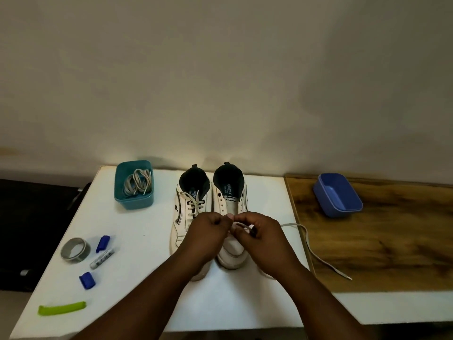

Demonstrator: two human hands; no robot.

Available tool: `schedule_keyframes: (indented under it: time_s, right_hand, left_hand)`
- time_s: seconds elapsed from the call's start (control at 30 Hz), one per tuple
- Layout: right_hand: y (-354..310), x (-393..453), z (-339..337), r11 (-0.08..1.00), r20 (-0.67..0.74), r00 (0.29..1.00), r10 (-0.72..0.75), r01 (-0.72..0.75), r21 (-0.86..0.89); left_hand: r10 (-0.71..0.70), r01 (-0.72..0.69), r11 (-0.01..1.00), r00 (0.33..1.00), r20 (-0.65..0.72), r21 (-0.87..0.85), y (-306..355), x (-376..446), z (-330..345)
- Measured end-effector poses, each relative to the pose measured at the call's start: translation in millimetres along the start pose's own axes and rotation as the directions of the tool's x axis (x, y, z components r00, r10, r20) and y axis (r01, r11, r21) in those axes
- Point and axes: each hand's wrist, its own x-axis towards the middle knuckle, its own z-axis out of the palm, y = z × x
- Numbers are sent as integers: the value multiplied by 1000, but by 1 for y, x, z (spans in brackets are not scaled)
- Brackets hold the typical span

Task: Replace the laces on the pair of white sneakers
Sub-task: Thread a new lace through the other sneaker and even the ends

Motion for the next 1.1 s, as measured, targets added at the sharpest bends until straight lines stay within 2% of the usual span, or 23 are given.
schedule_keyframes:
  time_s: [0.07, 0.13, 0.2, 0.27, 0.37, 0.43, 0.57, 0.73, 0.87, 1.0, 1.1]
  right_hand:
    - [-1, -1, 3, 999, 34, 999, 7, -9, 51]
    - [4, 2, 4, 997, -22, 999, 45, -43, 56]
    - [11, 4, 3, 996, -109, 990, 87, -83, 42]
    - [17, 6, 3, 993, -162, 980, 118, -112, 48]
    - [22, 7, 6, 984, -169, 970, 175, -165, 72]
    - [23, 6, 8, 981, -149, 971, 187, -177, 78]
    - [24, 8, 16, 985, -134, 977, 165, -157, 65]
    - [17, 13, 23, 961, -73, 980, 186, -166, 223]
    - [15, 14, 25, 957, -73, 982, 172, -149, 248]
    - [23, 18, 30, 980, -188, 964, 187, -169, 104]
    - [23, 18, 33, 984, -200, 965, 167, -177, -31]
  left_hand:
    - [-70, 73, 995, 997, 30, -74, 1, 3, 3]
    - [-89, 89, 992, 996, 4, -91, 3, 6, 5]
    - [68, -45, 983, 990, -126, 176, -4, 11, 6]
    - [220, -103, 886, 952, -214, 452, -11, 12, 8]
    - [254, -47, 748, 942, -220, 662, -14, 12, 15]
    - [262, -22, 684, 940, -218, 729, -16, 13, 18]
    - [278, -27, 689, 933, -230, 724, -20, 16, 15]
    - [270, -61, 771, 933, -237, 634, -22, 17, 11]
    - [219, -77, 852, 951, -220, 517, -23, 21, 6]
    - [205, -88, 880, 957, -205, 467, -25, 25, -1]
    - [278, -140, 831, 942, -185, 539, -25, 26, -3]
